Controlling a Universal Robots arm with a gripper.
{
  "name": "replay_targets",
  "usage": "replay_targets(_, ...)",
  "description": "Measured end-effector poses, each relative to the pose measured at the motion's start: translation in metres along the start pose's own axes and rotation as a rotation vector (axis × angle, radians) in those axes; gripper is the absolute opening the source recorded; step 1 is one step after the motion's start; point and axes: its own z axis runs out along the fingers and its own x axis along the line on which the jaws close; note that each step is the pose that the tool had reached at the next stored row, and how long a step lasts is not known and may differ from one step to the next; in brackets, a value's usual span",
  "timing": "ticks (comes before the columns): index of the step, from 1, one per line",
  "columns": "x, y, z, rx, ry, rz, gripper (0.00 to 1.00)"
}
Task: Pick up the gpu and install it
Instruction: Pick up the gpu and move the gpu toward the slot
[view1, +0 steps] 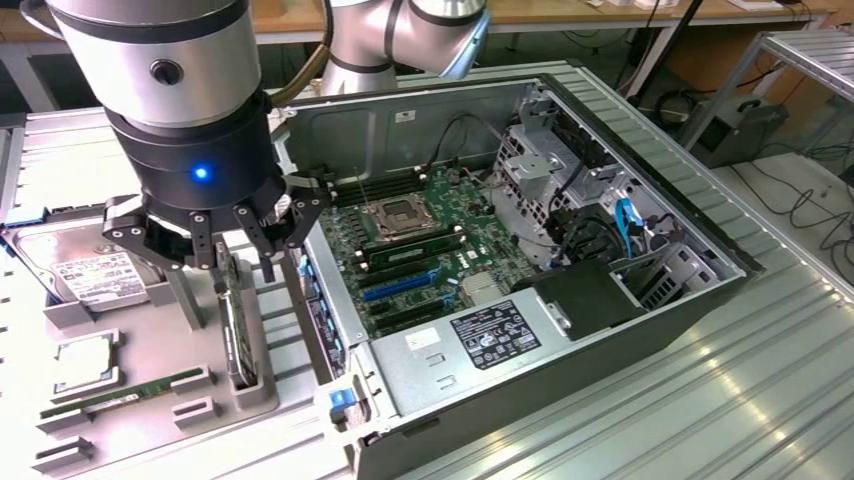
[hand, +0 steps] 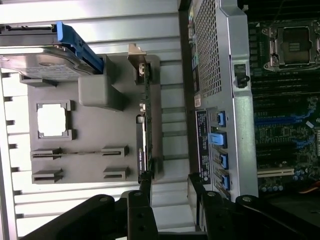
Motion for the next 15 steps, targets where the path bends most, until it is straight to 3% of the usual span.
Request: replay_targets(15, 0.0066, 0.0001, 0.0074, 0.0002, 0.0001, 0.0, 0.42)
